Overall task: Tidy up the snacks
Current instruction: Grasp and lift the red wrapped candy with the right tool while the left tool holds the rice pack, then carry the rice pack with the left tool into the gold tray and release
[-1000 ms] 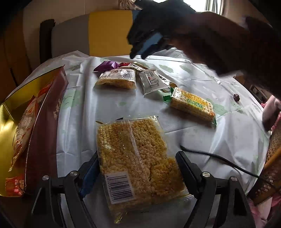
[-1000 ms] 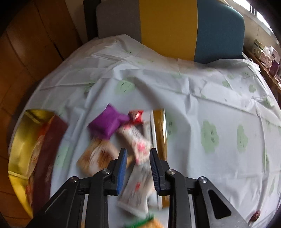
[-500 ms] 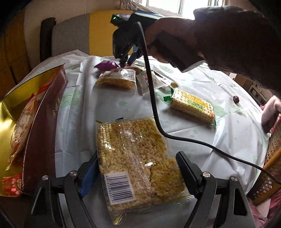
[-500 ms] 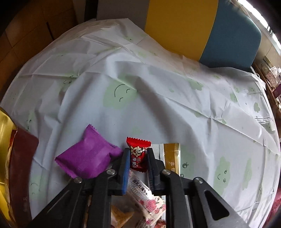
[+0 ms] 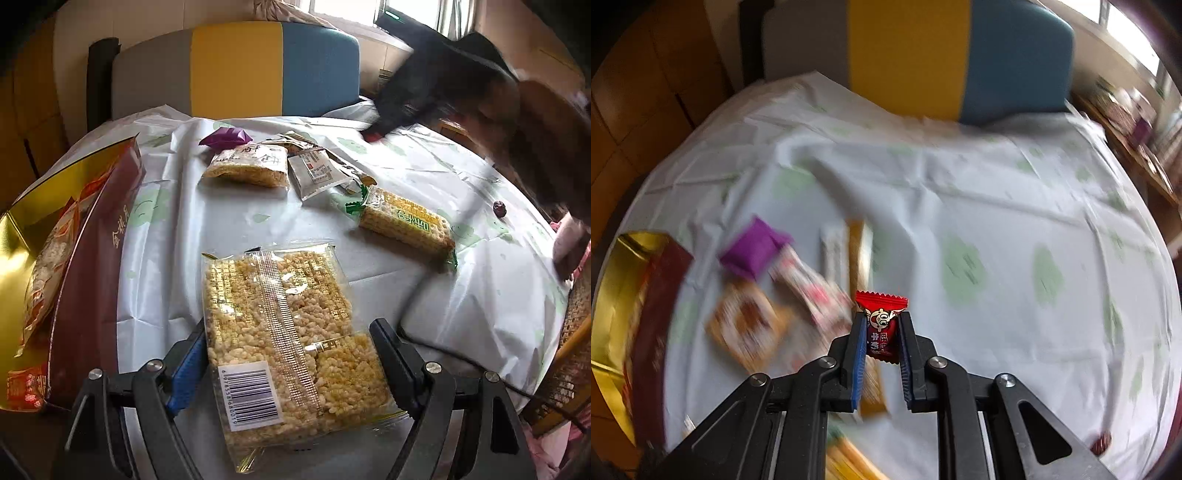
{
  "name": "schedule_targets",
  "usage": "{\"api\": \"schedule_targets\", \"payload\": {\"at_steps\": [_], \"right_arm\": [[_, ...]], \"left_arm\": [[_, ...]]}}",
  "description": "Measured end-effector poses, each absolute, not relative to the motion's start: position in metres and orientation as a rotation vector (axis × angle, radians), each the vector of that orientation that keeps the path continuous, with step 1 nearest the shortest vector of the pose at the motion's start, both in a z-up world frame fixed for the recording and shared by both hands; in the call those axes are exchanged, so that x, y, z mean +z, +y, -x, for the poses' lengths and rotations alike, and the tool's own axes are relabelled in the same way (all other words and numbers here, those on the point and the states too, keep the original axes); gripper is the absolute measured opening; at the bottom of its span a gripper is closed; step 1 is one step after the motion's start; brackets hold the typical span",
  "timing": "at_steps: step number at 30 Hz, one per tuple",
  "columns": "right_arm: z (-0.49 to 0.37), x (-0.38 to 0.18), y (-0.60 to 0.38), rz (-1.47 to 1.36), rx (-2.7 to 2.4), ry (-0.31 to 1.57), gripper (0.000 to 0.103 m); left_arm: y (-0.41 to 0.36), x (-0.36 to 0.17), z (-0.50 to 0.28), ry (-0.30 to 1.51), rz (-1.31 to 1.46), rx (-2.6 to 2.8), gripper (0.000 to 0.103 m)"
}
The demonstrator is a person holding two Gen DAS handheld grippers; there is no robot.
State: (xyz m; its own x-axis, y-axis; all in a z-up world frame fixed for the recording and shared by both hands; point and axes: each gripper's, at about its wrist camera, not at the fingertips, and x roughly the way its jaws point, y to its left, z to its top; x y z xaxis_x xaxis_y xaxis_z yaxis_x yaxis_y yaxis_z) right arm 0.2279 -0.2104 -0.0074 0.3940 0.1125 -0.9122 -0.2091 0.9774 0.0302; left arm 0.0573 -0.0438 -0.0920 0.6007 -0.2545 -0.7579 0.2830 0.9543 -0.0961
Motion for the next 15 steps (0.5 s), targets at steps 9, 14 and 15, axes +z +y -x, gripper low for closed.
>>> {"api": "schedule_targets", "payload": {"at_steps": [9, 14, 15], "right_arm": [[-0.164, -0.052, -0.273, 0.078, 0.103, 1.317, 0.016], [-0.159, -0.057, -0.271, 0.105, 0.099, 1.304, 0.016], [-0.158, -0.056, -0.269, 0.115, 0.096, 1.300, 0.016]], "left_arm": [[-0.038, -0.090, -0.058, 0.887, -0.017, -0.328, 0.077], [-0.033, -0.086, -0.060, 0.903, 0.033, -0.331, 0.076], [-0.031, -0.084, -0.061, 0.904, 0.052, -0.331, 0.075]]}}
